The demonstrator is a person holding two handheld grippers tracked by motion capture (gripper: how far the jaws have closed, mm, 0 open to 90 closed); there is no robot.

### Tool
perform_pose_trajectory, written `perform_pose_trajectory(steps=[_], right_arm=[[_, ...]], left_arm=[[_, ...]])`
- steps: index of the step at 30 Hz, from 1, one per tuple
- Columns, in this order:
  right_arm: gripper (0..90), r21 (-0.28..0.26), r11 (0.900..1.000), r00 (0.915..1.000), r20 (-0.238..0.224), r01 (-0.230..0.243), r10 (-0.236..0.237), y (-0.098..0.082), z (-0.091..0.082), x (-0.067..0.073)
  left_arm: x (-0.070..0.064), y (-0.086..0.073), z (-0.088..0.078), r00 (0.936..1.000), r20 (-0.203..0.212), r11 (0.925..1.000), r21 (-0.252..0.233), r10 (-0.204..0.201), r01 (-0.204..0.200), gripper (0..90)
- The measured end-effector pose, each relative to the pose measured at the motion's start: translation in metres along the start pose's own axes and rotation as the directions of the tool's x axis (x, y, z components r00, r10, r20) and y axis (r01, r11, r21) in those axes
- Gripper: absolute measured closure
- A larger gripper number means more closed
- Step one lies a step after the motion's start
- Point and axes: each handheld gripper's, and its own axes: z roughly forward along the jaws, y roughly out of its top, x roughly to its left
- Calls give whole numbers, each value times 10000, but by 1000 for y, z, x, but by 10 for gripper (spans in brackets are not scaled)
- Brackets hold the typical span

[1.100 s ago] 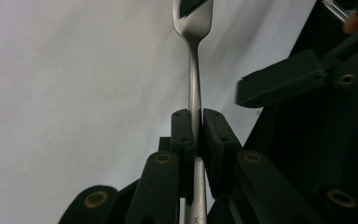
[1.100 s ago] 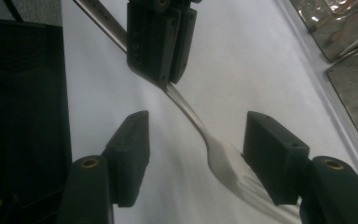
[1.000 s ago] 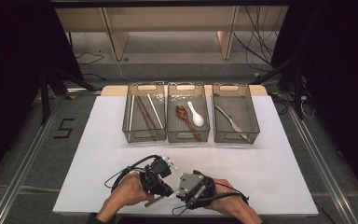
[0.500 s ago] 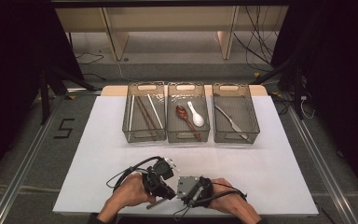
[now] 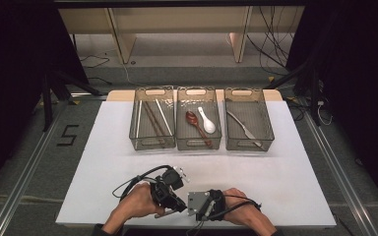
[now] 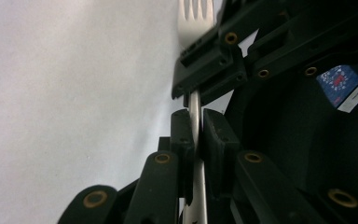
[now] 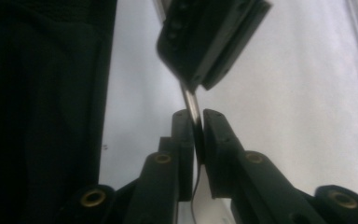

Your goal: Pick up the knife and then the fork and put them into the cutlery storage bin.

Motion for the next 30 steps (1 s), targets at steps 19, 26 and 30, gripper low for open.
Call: perform_pose_trajectory(steps=[19,26,30], right_arm=[[883,280,9995,9997,188,-150,145,-12,-12,-7],[883,465,9984,9981,541,-330,305,-19,-18,-12],[883,679,9954,9951,761,-678,626,-26,-21,-17]], left_arm=[[16,-6,-26,9912,-790,9821,-1642,-1065,925,557],[30,-16,-49,9725,-1421,9458,-2947,-1846,1365,409],[36,-23,-63,9632,-1670,9186,-3709,-2106,1365,337]])
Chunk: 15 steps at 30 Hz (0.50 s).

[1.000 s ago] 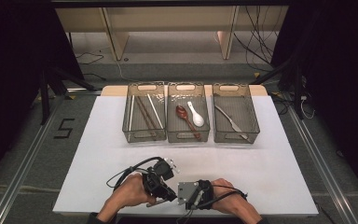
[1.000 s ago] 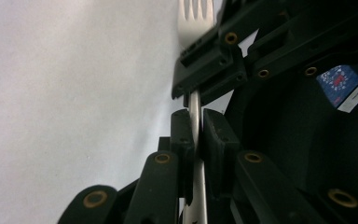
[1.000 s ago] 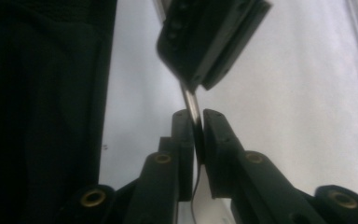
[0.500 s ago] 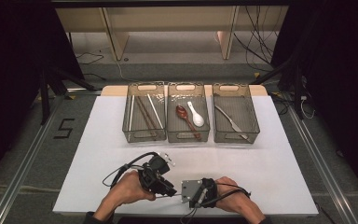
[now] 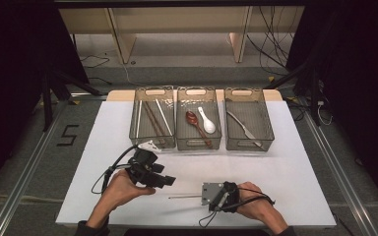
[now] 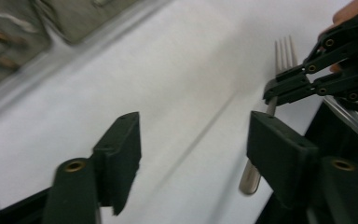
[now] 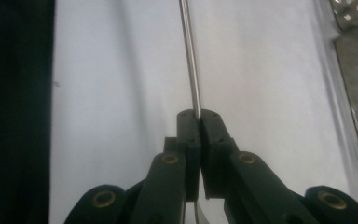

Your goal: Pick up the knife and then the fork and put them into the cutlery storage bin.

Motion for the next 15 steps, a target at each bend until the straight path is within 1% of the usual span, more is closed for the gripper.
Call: perform_pose_trajectory(steps=[1,3,4,7,8,10,11,13,15], right_arm=[[883,-46,9999,9998,138,-132,133,-2,-1,-2],[882,60,9995,9991,315,-294,292,-7,-4,-8],[882,32,9990,9981,423,-453,452,-9,-6,-11],[882,60,9952,9920,814,-974,966,-17,-13,-22],[883,72,9929,9884,955,-1189,1177,-19,-15,-26],[883,-31,9867,9787,1270,-1623,1613,-25,-20,-34],[883,-30,9841,9751,1350,-1774,1762,-28,-23,-38],[883,-136,9749,9628,1545,-2221,2215,-34,-29,-47],[882,-249,9634,9463,1824,-2670,2670,-39,-35,-57]], left_arm=[[2,-1,-3,9999,-113,9999,-139,-75,74,318],[7,-2,-8,9997,-189,9990,-420,-182,174,290],[9,-3,-9,9993,-245,9981,-560,-266,252,278],[14,-6,-13,9982,-448,9950,-932,-400,357,243],[15,-8,-13,9976,-532,9940,-1023,-441,385,231],[17,-13,-12,9969,-610,9925,-1149,-494,421,219],[18,-15,-12,9963,-658,9923,-1146,-557,479,214],[20,-20,-10,9952,-768,9909,-1248,-613,514,201],[21,-26,-9,9934,-883,9882,-1407,-736,607,193]])
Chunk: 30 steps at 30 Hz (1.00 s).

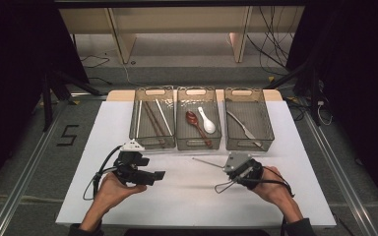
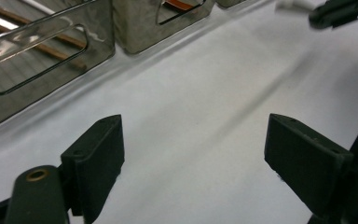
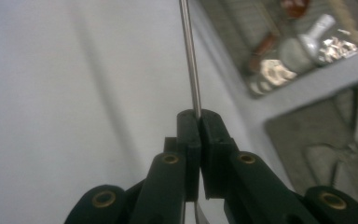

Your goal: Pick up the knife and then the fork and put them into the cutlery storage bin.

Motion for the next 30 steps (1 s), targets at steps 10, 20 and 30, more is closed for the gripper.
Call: perform_pose_trajectory(steps=[10,20,30], right_arm=[[882,-639,9692,9646,1011,-2379,2435,-2,-17,-60],[881,-667,8972,8796,1778,-4365,4412,3,-22,-120],[881,-632,8510,8314,1870,-5214,5233,4,-11,-155]], left_arm=[[3,-21,-2,9995,-290,9942,-1075,-127,96,183],[-2,-34,-1,9988,-478,9889,-1486,-67,-5,183],[-5,-38,-2,9990,-444,9813,-1922,-110,22,179]])
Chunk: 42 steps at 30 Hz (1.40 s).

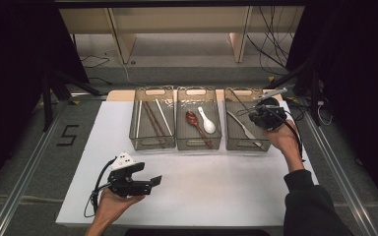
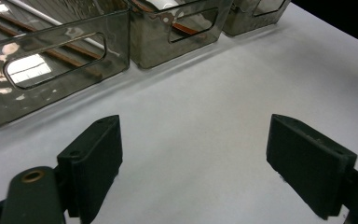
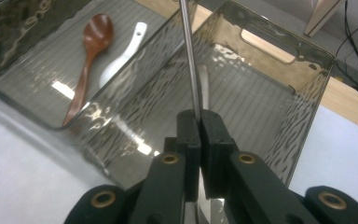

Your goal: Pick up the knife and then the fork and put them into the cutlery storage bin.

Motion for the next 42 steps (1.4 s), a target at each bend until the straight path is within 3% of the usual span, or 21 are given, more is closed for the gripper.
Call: perform_pose_trajectory(steps=[10,20,22,23,24,36,42], right_arm=[[880,206,9962,9964,-64,-844,845,4,23,-14],[863,1062,9855,9912,188,-1327,1314,1,47,-15],[755,1039,9820,9875,182,-1576,1565,-2,51,-17],[657,1054,9796,9852,111,-1712,1710,-2,52,-18],[629,1125,9770,9833,71,-1812,1816,-2,53,-17],[471,439,9840,9834,-487,-1727,1748,-3,33,-4],[378,-371,9810,9770,-1042,-1906,1859,-14,11,8]], left_arm=[[-1,-7,-2,10000,51,9999,-123,48,-47,177],[-1,-9,-1,9999,98,9999,-118,46,-45,175],[-1,-9,-1,10000,96,9999,-111,7,-6,174],[-1,-9,-1,9999,105,9999,-127,8,-6,174],[-1,-9,-1,9999,106,9999,-125,2,-1,173],[1,-9,-4,9998,128,9994,-324,-126,130,168],[3,-10,-4,9997,165,9991,-368,-192,198,166]])
